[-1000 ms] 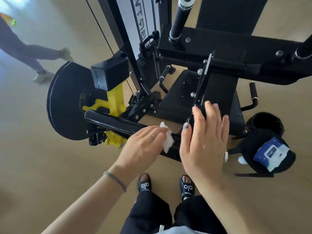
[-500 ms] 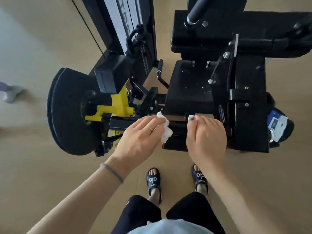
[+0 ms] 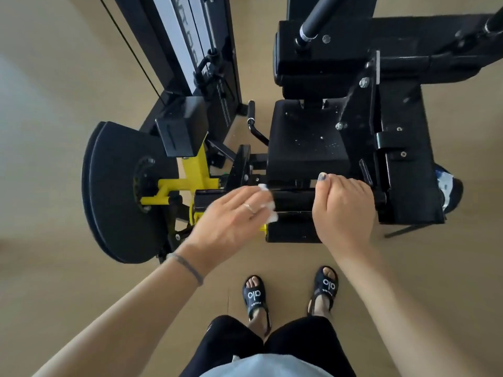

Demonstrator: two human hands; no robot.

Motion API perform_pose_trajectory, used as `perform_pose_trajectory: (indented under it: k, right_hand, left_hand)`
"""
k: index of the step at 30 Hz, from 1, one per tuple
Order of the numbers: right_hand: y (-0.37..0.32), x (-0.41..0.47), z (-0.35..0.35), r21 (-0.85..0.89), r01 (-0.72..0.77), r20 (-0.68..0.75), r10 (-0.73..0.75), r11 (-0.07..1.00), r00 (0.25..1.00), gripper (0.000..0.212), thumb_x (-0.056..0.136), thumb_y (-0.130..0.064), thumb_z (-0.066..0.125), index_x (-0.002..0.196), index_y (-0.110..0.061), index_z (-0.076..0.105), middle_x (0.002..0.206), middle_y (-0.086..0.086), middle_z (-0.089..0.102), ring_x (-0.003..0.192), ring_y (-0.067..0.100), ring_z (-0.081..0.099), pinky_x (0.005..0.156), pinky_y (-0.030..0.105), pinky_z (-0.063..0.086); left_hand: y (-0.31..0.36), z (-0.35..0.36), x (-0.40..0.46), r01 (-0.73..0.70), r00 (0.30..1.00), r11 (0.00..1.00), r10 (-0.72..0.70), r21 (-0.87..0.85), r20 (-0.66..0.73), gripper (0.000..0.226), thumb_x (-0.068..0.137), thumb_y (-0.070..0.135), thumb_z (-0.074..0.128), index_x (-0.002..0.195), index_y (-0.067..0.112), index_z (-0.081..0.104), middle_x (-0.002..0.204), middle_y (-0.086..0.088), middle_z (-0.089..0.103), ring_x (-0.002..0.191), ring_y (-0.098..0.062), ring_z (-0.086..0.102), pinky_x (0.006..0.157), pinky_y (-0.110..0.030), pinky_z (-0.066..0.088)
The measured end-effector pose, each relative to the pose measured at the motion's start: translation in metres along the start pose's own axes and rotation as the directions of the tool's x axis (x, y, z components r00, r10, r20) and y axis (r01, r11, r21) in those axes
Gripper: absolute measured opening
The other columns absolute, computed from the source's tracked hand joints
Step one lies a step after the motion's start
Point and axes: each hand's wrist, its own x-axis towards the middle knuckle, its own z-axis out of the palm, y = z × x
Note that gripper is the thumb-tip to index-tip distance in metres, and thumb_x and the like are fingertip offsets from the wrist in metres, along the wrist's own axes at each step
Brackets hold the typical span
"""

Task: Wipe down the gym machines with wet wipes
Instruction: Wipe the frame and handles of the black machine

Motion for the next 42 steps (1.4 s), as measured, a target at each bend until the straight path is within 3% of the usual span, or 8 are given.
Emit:
perform_pose_trajectory:
  k: [6, 9, 15, 21, 28, 35, 39, 42]
  right_hand:
    - [-0.004, 0.002, 0.006, -0.020, -0.034, -0.034, 0.033, 0.999, 0.999, 0.047, 0.109, -0.026, 0.029, 0.064, -0.020, 0.042, 0.057, -0.008, 0.043, 0.054, 0.017, 0.039, 0.069, 0.040, 0.041]
    - [-0.003, 0.001, 0.005, -0.017, -0.023, -0.049, 0.022, 1.000, 0.999, 0.046, 0.109, -0.025, 0.031, 0.065, -0.020, 0.042, 0.057, -0.008, 0.042, 0.054, 0.016, 0.038, 0.069, 0.037, 0.039]
    - [-0.001, 0.001, 0.007, -0.034, -0.020, -0.037, 0.019, 0.999, 0.999, 0.049, 0.109, -0.025, 0.030, 0.067, -0.016, 0.055, 0.060, -0.008, 0.044, 0.057, 0.015, 0.040, 0.070, 0.037, 0.042]
    - [0.000, 0.000, 0.004, 0.006, 0.002, -0.036, -0.002, 1.000, 0.999, 0.049, 0.109, -0.026, 0.029, 0.070, -0.014, 0.056, 0.064, -0.010, 0.044, 0.060, 0.012, 0.039, 0.070, 0.035, 0.042]
    - [-0.009, 0.002, 0.007, -0.034, -0.072, -0.084, 0.068, 0.997, 0.994, 0.047, 0.108, -0.021, 0.034, 0.067, -0.013, 0.056, 0.061, -0.009, 0.041, 0.058, 0.014, 0.036, 0.070, 0.039, 0.041]
    - [-0.010, 0.005, 0.001, 0.009, -0.103, 0.042, 0.103, 0.995, 0.994, 0.045, 0.106, -0.023, 0.030, 0.063, -0.021, 0.042, 0.055, -0.007, 0.044, 0.054, 0.018, 0.040, 0.073, 0.041, 0.042]
    - [-0.022, 0.011, -0.006, 0.100, -0.140, 0.067, 0.134, 0.985, 0.989, 0.040, 0.105, -0.028, 0.032, 0.073, -0.017, 0.052, 0.066, -0.003, 0.055, 0.064, 0.021, 0.047, 0.078, 0.044, 0.045]
    - [-0.054, 0.017, -0.012, 0.269, -0.031, 0.152, -0.010, 0.963, 0.988, 0.036, 0.104, -0.033, 0.034, 0.104, -0.015, 0.065, 0.094, -0.004, 0.064, 0.089, 0.015, 0.056, 0.083, 0.029, 0.044]
  left_hand:
    - [-0.047, -0.038, -0.046, 0.288, 0.956, 0.954, -0.281, -0.087, 0.084, 0.007, 0.089, 0.001, 0.066, 0.090, 0.005, 0.060, 0.119, -0.012, 0.066, 0.101, -0.029, 0.065, 0.087, -0.035, 0.054]
    - [-0.028, -0.028, -0.020, 0.288, 0.953, 0.957, -0.284, -0.030, 0.105, 0.005, 0.092, 0.004, 0.059, 0.097, 0.005, 0.060, 0.114, -0.013, 0.069, 0.102, -0.032, 0.067, 0.089, -0.041, 0.056]
    - [0.016, 0.004, 0.039, 0.259, 0.958, 0.965, -0.251, -0.045, 0.138, 0.025, 0.084, 0.003, 0.071, 0.104, 0.008, 0.056, 0.085, -0.006, 0.066, 0.074, -0.027, 0.066, 0.066, -0.035, 0.054]
    - [-0.061, -0.039, -0.018, 0.358, 0.902, 0.932, -0.361, 0.055, 0.236, 0.008, 0.093, 0.006, 0.057, 0.098, 0.012, 0.053, 0.075, -0.001, 0.064, 0.069, -0.028, 0.063, 0.076, -0.040, 0.055]
    - [-0.042, -0.038, -0.036, 0.568, 0.823, 0.821, -0.567, -0.053, 0.040, 0.011, 0.101, 0.008, 0.047, 0.091, 0.007, 0.052, 0.085, -0.006, 0.054, 0.065, -0.028, 0.052, 0.057, -0.037, 0.046]
    - [-0.015, -0.030, -0.016, 0.439, 0.899, 0.884, -0.433, -0.164, 0.073, 0.011, 0.089, -0.001, 0.068, 0.094, 0.006, 0.061, 0.099, -0.006, 0.065, 0.082, -0.025, 0.063, 0.069, -0.031, 0.053]
    - [-0.039, -0.038, -0.042, 0.631, 0.771, 0.757, -0.636, -0.170, 0.029, 0.002, 0.099, 0.008, 0.057, 0.098, 0.010, 0.058, 0.095, -0.001, 0.059, 0.067, -0.024, 0.055, 0.053, -0.040, 0.052]
    - [-0.033, -0.037, -0.050, 0.694, 0.703, 0.682, -0.711, -0.231, 0.010, 0.004, 0.102, 0.010, 0.053, 0.102, 0.011, 0.057, 0.099, 0.003, 0.057, 0.064, -0.022, 0.052, 0.050, -0.043, 0.050]
